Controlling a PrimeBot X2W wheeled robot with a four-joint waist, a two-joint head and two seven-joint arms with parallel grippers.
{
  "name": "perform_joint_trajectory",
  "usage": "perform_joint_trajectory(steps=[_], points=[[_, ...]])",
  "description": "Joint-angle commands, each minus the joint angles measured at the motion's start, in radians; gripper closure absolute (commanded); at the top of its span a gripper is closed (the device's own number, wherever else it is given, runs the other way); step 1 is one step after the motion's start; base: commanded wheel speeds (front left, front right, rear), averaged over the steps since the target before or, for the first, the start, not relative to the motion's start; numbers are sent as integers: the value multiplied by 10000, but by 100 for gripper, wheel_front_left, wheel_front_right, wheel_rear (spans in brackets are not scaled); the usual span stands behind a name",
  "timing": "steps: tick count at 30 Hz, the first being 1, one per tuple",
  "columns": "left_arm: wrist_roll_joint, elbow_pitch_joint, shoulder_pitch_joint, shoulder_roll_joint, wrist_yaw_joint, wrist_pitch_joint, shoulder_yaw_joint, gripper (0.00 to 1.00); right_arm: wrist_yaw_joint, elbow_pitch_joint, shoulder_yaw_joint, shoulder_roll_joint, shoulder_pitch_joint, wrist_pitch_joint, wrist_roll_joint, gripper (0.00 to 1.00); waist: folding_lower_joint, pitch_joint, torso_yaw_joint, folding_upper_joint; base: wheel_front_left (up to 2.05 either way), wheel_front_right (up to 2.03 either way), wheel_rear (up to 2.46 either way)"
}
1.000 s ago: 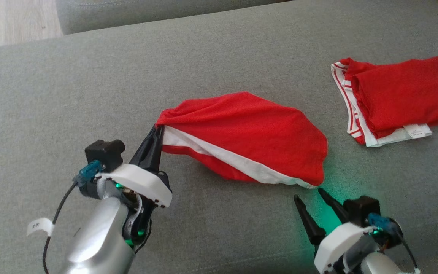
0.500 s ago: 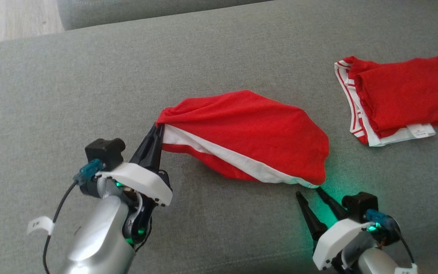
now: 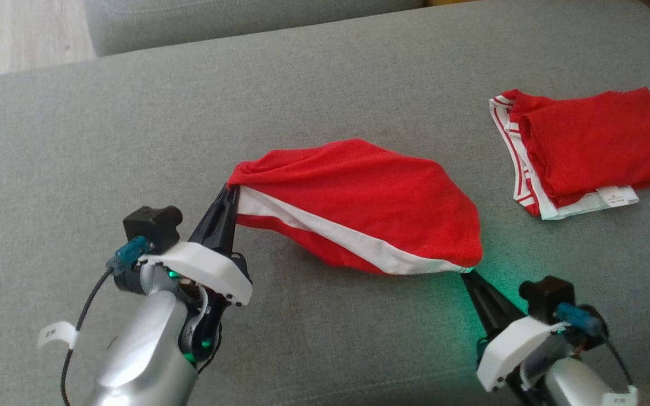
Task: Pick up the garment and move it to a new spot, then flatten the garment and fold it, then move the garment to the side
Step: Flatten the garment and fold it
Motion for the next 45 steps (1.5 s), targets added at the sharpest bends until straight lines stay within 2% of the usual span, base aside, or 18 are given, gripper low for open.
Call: perform_joint_trajectory(steps=[1,10,15,23,28,33,35,40,45], points=[[68,-258,-379,168,-25,-124,429,100,17,-464,194,-291,-130,-80,-81,100,0,-83,-17,0,0,0,0],[186,-586,-203,270,-37,-119,357,100,17,-2607,95,-1741,-488,507,-8,100,0,-627,-123,0,0,0,0],[308,-1042,-231,381,-23,67,191,100,17,-3474,46,-2221,-865,845,41,100,0,-844,-86,0,0,0,0],[346,-2727,-826,1001,-241,1670,-128,100,17,-4388,-390,-2940,-2226,1219,-201,100,0,-1348,146,0,0,0,0],[26,-4376,-1465,1185,47,2291,379,100,17,-4820,-1337,-2761,-3110,1062,-599,100,0,-1589,342,0,0,0,0],[-394,-6055,-1231,1036,697,2834,709,100,17,-5506,-2450,-1754,-2913,894,-1319,100,0,-1758,511,0,0,0,0],[-362,-6445,-1088,1130,788,3099,612,100,17,-5665,-2529,-1591,-2707,962,-1499,100,0,-1720,571,0,0,0,0],[-285,-6808,-1120,1418,1020,3555,706,100,17,-5723,-2626,-1571,-2761,1134,-1684,100,0,-1539,685,0,0,0,0],[-308,-6196,-1776,1657,986,4146,766,100,17,-5208,-2175,-1734,-3623,1625,-1610,100,0,-975,700,0,0,0,0]])
